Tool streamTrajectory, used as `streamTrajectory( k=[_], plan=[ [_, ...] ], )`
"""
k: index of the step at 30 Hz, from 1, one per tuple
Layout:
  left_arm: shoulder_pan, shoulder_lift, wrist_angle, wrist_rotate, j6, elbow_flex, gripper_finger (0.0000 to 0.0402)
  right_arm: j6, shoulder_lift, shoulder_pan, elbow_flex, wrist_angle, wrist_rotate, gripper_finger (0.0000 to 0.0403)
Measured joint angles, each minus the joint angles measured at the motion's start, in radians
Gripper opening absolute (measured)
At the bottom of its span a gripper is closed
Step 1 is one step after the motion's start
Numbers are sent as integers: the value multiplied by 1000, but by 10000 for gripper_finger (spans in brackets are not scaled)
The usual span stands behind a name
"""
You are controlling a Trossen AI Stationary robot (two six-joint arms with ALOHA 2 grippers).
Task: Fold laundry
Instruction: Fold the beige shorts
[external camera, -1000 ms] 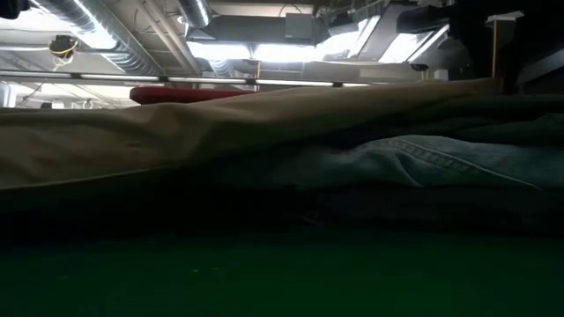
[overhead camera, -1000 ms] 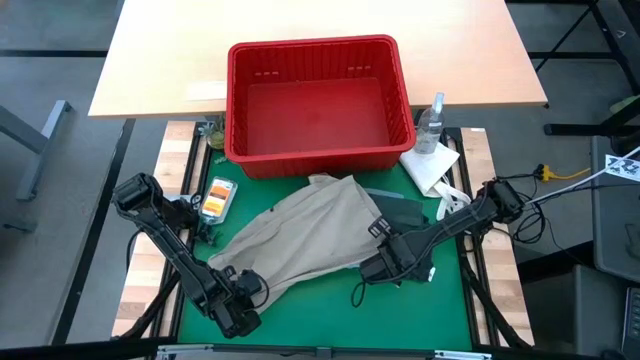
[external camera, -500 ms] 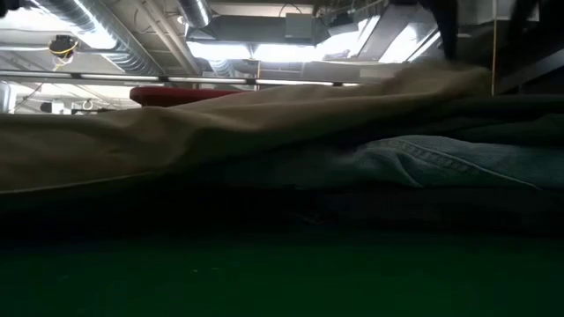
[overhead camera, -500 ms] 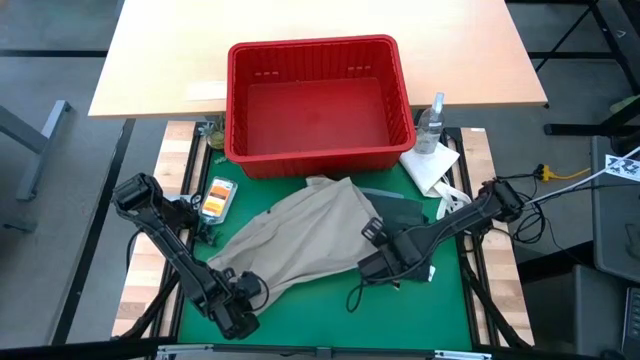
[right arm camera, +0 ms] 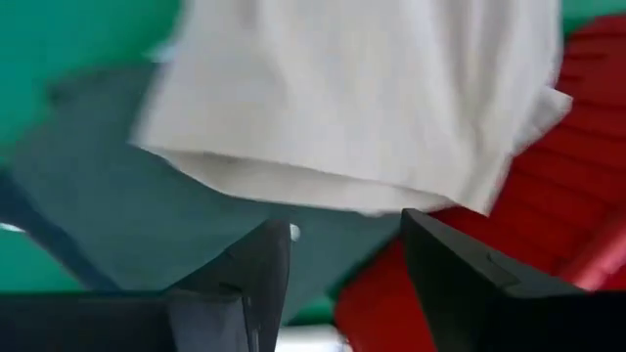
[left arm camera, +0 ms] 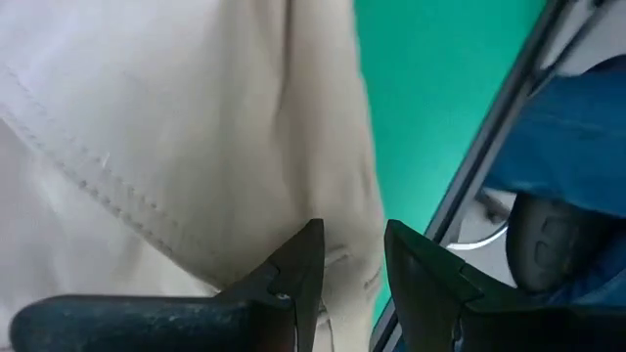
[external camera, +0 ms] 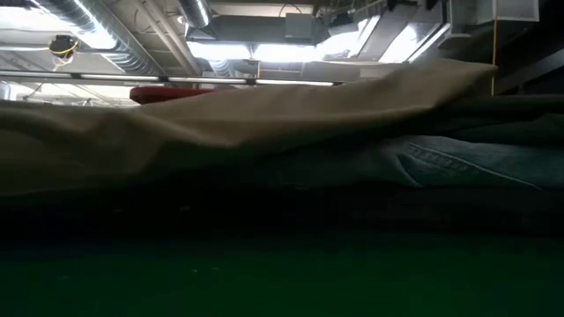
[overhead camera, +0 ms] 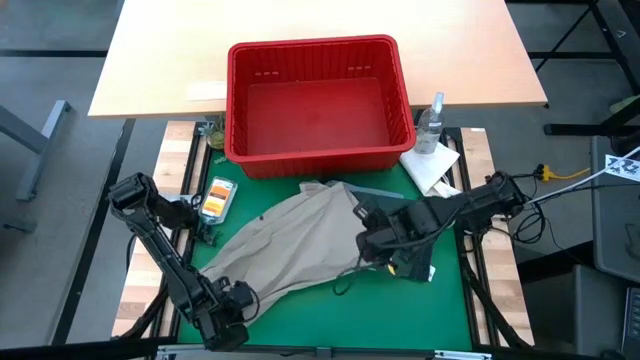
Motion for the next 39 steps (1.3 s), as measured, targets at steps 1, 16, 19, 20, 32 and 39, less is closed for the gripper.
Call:
streamTrajectory(
  k=[1,16,19,20,32,39],
  plan=[
    [-9,-4,6,-23,0,0,105,-17,0,-13,0,1,18,195],
    [-45,-19,84,-116,-27,0,105,-305,13,-279,-158,456,-111,195],
    [-45,-19,84,-167,-27,0,105,-313,14,-304,-197,551,-154,195],
    [-45,-19,84,-178,-26,0,105,-313,14,-310,-208,582,-164,195],
    [-45,-19,84,-182,-26,0,105,-332,16,-329,-377,785,-156,195],
    [-45,-19,83,-182,-19,0,105,-331,23,-349,-399,835,-89,193]
  ],
)
